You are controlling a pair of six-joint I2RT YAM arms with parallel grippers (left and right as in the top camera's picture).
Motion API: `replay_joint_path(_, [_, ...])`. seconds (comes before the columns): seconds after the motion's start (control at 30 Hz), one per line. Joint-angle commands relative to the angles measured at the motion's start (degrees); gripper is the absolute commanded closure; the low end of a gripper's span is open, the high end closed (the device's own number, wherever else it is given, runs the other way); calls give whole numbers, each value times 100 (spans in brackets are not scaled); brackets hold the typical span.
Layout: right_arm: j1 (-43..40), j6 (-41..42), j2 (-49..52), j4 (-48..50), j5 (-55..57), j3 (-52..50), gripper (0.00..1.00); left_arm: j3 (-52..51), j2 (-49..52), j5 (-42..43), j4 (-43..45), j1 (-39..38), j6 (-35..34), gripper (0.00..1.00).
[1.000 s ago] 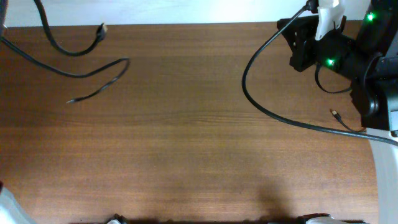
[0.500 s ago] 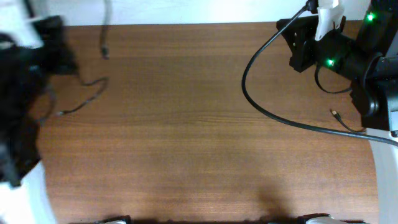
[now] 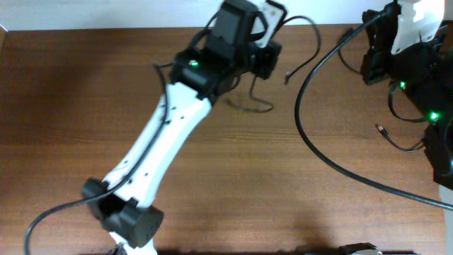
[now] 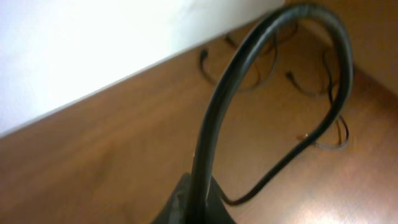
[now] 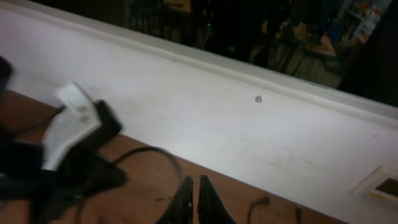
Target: Untangle cables
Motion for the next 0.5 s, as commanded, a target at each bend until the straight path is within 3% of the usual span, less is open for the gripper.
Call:
replay_joint_path(0.0, [31, -13, -22, -13, 131, 52, 96, 31, 446, 90, 592, -348, 103, 100])
replay_joint_path(0.07, [31, -13, -24, -42, 131, 52, 96, 31, 669, 175, 997, -612, 55, 95])
replay_joint_path(0.1, [31, -13, -24, -50, 131, 52, 96, 31, 756, 168, 1158, -778, 44, 24])
replay_joint_path(0.13, [31, -11, -24, -57, 131, 52, 67, 31, 782, 79, 1172, -907, 46, 1])
replay_joint_path(0.17, [31, -11, -24, -70, 131, 52, 11, 33, 774, -201, 1119, -957, 46, 1])
replay_joint_path(0.2, [31, -9, -24, -70, 131, 52, 2, 33, 732, -313, 1086, -955, 46, 1])
replay_joint_path(0.33, [31, -9, -24, -68, 127, 52, 2, 179, 179, -581, 699, -758, 63, 1])
replay_joint_path(0.47, [31, -4, -24, 17, -101, 52, 2, 741, -597, -1716, 601, -435, 494, 1])
